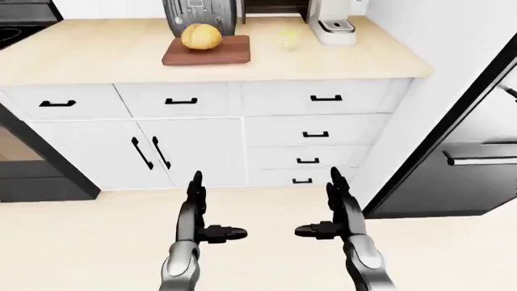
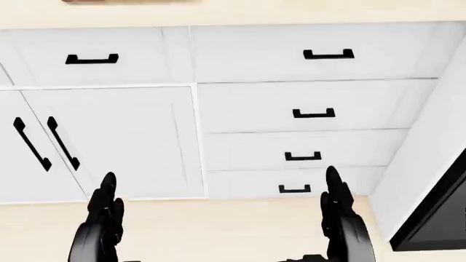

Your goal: Pick up the wedge of cheese and place it on the slice of bread to prepare a simple cheese on bread dish.

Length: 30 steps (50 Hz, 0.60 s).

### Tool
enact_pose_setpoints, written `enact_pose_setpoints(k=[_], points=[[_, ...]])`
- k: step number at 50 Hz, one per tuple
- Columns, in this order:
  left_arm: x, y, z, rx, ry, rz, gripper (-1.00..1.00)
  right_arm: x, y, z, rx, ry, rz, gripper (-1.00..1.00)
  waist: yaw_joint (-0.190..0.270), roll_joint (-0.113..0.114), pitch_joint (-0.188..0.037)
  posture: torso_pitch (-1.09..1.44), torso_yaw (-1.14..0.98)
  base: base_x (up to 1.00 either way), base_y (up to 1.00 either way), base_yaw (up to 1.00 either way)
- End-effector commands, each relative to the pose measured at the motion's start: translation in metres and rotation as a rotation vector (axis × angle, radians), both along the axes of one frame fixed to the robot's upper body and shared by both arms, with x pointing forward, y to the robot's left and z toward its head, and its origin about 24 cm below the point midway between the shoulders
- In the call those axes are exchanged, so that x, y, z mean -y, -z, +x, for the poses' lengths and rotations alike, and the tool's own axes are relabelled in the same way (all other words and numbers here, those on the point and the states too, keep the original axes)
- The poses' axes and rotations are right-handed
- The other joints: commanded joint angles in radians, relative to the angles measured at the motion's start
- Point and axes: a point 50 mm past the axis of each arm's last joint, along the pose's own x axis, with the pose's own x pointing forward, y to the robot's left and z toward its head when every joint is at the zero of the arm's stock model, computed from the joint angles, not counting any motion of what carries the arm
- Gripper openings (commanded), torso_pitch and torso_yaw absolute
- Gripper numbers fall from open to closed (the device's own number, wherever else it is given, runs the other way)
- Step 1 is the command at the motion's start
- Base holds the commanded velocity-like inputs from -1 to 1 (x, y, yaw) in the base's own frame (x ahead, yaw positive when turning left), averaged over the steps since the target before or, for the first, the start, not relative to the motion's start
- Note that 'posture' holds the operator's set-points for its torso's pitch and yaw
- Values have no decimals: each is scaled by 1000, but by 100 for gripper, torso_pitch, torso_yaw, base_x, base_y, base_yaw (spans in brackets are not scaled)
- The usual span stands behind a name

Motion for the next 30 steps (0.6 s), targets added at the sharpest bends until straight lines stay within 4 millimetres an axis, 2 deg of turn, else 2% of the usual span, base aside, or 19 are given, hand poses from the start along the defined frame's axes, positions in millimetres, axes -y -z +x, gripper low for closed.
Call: enact_pose_setpoints(k=[1,2,3,4,5,6,7,8,11,14,15,23,26,28,30], points=[[-10,-36,11,125,-61,23,100,1,-50,2,286,-17,-59,100,-2,-8,-1,0,0,0,0,0],[-14,-37,12,164,-88,69,100,4,-52,-1,304,2,-51,100,-1,-7,-38,0,0,0,0,0],[-16,-44,10,251,-105,76,100,5,-53,-5,321,4,-54,100,3,0,-62,0,0,0,0,0],[-16,-47,9,251,-72,36,100,6,-56,-6,336,19,-84,100,6,-7,-42,0,0,0,0,0],[-18,-50,7,271,-81,16,100,10,-61,-5,367,65,-95,100,3,-5,-20,0,0,0,0,0],[-17,-47,9,260,-69,20,100,11,-69,-6,411,37,-13,100,2,-6,-42,0,0,0,0,0],[-17,-48,12,224,-63,-32,100,13,-74,-7,440,39,-22,100,1,-6,-68,0,0,0,0,0],[-19,-50,13,219,-60,-54,100,13,-78,-8,449,50,-57,100,3,-6,-74,0,0,0,0,0],[-24,-65,8,258,-50,-122,100,8,-84,-11,473,26,-88,100,6,-3,-76,0,0,0,0,0],[-32,-85,6,327,-85,-123,100,10,-97,-17,501,30,-133,100,5,-2,-79,0,0,0,0,0],[-35,-99,0,391,-92,-111,100,14,-105,-22,520,41,-154,100,5,-2,-81,0,0,0,0,0],[-61,-157,-22,525,-160,-148,100,16,-143,-47,614,29,-261,100,5,2,-82,0,0,0,0,0],[-68,-171,-32,635,-217,-92,100,21,-159,-60,644,52,-335,100,5,5,-79,0,0,0,0,0],[-70,-176,-36,690,-245,-55,100,22,-159,-61,643,68,-366,100,5,6,-77,0,0,0,0,0],[-74,-179,-40,802,-366,80,100,29,-152,-58,565,168,-500,100,4,6,-71,0,0,0,0,0]])
